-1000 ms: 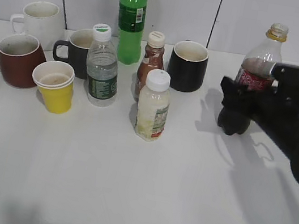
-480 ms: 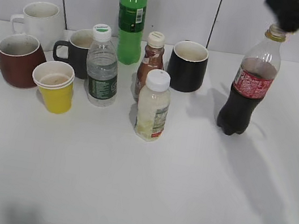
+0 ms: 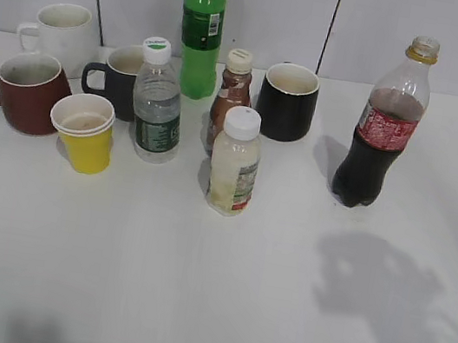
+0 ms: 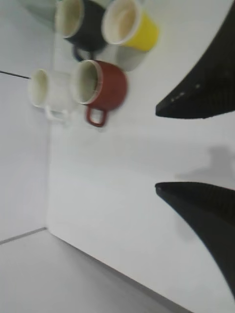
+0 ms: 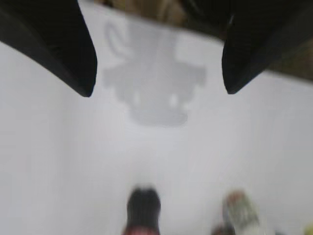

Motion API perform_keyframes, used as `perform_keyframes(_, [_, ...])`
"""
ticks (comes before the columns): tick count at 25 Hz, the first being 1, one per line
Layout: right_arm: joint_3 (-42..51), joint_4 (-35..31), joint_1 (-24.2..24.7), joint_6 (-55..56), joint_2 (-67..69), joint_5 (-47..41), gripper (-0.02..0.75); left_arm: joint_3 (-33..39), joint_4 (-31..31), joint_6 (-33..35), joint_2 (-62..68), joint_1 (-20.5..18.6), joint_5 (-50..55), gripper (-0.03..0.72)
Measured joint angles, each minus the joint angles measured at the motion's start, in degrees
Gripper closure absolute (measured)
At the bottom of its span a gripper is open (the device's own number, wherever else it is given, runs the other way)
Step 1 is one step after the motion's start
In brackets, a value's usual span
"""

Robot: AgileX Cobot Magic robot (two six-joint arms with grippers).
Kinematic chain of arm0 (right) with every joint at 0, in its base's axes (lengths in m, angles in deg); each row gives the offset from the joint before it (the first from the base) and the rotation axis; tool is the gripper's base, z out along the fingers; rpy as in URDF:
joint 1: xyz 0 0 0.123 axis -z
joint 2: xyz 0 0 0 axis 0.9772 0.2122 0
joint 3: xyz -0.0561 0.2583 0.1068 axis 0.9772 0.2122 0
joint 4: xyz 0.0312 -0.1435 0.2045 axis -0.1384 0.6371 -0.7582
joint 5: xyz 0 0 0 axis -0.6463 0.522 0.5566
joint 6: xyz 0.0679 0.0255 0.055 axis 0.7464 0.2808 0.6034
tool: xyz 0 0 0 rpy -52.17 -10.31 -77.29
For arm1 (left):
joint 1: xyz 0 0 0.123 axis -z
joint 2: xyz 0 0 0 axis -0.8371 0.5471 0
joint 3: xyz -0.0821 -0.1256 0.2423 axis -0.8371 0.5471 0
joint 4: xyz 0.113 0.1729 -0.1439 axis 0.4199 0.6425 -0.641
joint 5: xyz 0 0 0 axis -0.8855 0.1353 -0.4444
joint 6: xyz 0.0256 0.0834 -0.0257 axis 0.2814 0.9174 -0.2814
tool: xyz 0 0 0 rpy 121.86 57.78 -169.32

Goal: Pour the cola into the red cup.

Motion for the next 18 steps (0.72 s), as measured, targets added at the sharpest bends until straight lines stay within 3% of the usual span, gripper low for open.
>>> perform_keyframes(4, [4.83,-0.97,0.0,-0.71,-12.64,-13.8,0.143,0.0,-2.79,3.64,-9.0,0.0,11.65,0.356])
perform_keyframes(8, [8.56,-1.01,0.0,-0.95,-25.6,-22.16,0.143,0.07,-5.3,7.63,-15.07,0.0,18.62,0.356])
perform_keyframes(13, [13.3,-1.01,0.0,-0.95,-35.84,-22.9,0.143,3.64,-7.12,8.48,-18.61,0.0,19.54,0.356])
perform_keyframes(18, [15.58,-1.38,0.0,-0.47,-37.16,-19.51,0.143,4.93,-8.79,8.88,-18.81,0.0,16.18,0.356])
